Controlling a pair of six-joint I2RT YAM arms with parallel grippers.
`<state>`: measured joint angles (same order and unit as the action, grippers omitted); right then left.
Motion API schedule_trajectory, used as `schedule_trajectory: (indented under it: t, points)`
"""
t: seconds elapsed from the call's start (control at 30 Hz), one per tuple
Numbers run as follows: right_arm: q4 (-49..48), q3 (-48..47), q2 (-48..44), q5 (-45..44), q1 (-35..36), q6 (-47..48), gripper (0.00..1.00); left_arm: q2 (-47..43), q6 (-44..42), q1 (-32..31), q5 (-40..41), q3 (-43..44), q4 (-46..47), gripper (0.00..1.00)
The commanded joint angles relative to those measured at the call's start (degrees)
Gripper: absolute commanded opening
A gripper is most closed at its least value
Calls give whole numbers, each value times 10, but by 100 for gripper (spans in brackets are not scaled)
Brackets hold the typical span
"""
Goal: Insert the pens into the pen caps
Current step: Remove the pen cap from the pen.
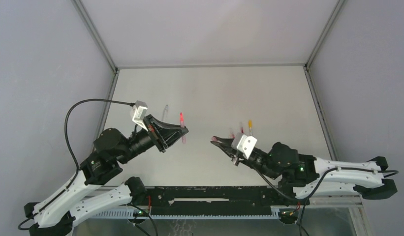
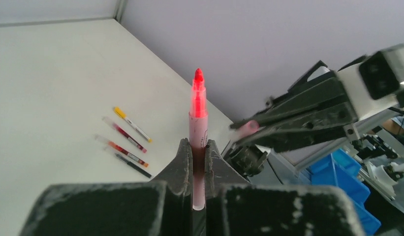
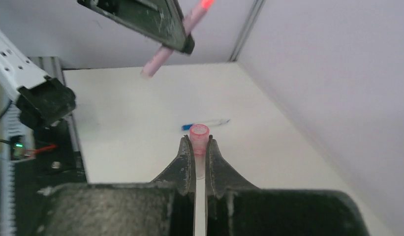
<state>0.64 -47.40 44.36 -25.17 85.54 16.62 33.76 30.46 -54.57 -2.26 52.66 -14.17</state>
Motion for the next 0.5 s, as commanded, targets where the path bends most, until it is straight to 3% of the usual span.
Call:
schedule_trajectory:
  t: [0.0, 0.2, 0.47]
  points:
    - [-43, -9, -46, 44, -10, 317, 0, 25, 6, 3, -42, 23, -12, 0]
    - [86, -84, -47, 111, -65, 511, 0, 40, 19, 3, -76, 37, -11, 0]
    - [143, -114, -7, 32, -76, 837, 0, 73, 20, -23, -74, 68, -55, 0]
